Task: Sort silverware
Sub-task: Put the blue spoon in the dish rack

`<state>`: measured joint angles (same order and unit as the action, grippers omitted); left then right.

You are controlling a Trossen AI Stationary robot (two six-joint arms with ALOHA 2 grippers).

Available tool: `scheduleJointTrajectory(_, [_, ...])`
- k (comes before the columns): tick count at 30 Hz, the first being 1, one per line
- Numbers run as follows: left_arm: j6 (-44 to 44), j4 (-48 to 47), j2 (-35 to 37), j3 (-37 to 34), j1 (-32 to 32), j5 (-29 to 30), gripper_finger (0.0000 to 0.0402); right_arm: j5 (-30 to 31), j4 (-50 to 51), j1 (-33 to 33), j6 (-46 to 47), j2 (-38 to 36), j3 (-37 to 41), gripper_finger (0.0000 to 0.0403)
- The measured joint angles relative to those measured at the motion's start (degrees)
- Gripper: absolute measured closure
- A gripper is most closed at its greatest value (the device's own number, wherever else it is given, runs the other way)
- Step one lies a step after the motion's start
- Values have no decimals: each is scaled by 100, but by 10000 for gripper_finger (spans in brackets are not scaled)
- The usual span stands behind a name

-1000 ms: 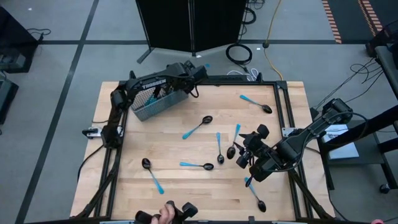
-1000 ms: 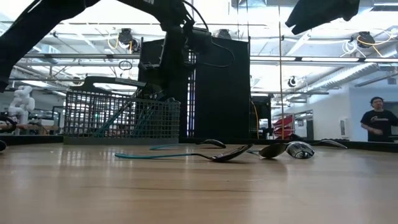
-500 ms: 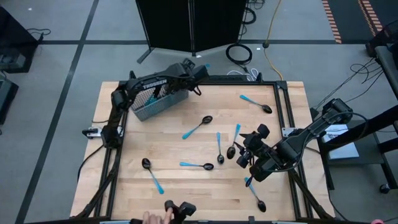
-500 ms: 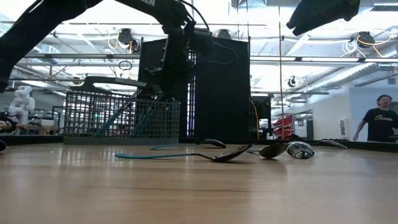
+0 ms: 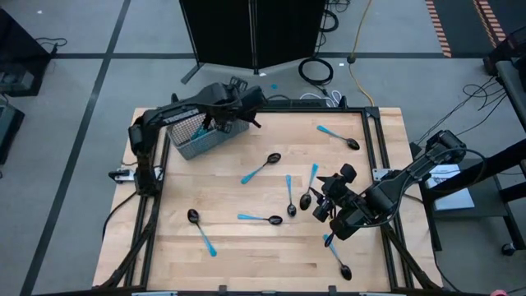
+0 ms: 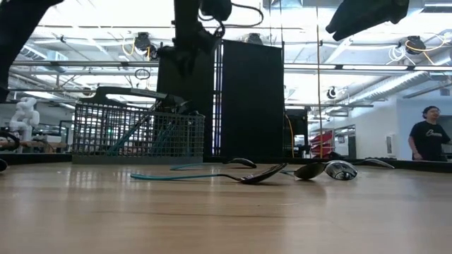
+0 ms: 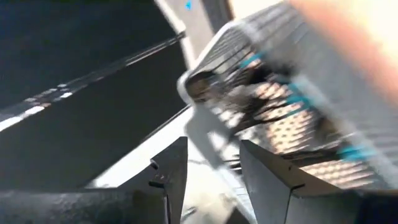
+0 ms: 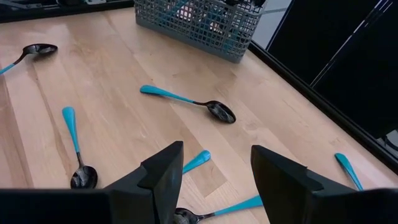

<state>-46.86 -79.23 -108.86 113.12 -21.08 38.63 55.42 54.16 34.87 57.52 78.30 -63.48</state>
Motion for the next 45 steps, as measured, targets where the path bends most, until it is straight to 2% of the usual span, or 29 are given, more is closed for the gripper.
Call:
scheduleJointTrajectory(3, [894, -300, 39, 0, 234, -80, 258, -1, -21, -2, 15, 0, 0, 220])
scheduleJointTrajectory(8, [2035, -793, -59, 0, 756, 716, 258, -3, -195, 1, 26, 0, 0, 220])
scheduleJointTrajectory(11, [2753, -1076, -121, -9, 1118, 982, 258, -28, -354, -1, 35, 0, 0, 220])
scheduleJointTrajectory(15, [3380, -1073, -144, -4, 1622, 1010, 258, -219, -596, 1, 35, 2, 0, 220])
scheduleJointTrajectory(20, [3718, -1075, -144, -4, 2371, 920, 258, -326, -1023, 58, 35, 69, 0, 220])
scheduleJointTrajectory(23, [4311, -1077, -144, -4, 2781, 415, 258, -359, -1155, 126, 32, 155, 0, 220])
scheduleJointTrajectory(26, [5069, -1069, -144, -7, 3161, -519, 258, -500, -1296, 172, 35, 224, 1, 220])
scheduleJointTrajectory(29, [5239, -700, -125, -266, 3613, -1067, 258, -644, -1468, 244, 36, 276, 2, 220])
scheduleJointTrajectory(35, [5260, 106, -46, -1302, 4408, -1323, 258, -933, -1634, 480, 35, 374, 2, 220])
scheduleJointTrajectory(37, [5253, 540, -53, -1807, 4589, -1688, 258, -935, -1629, 518, 35, 389, 2, 220])
scheduleJointTrajectory(42, [5178, 2235, -58, -3169, 4841, -3092, 258, -921, -1620, 532, 29, 389, 2, 220])
scheduleJointTrajectory(45, [5082, 3246, -59, -3808, 4802, -3263, 258, -898, -1608, 490, 11, 389, 2, 220])
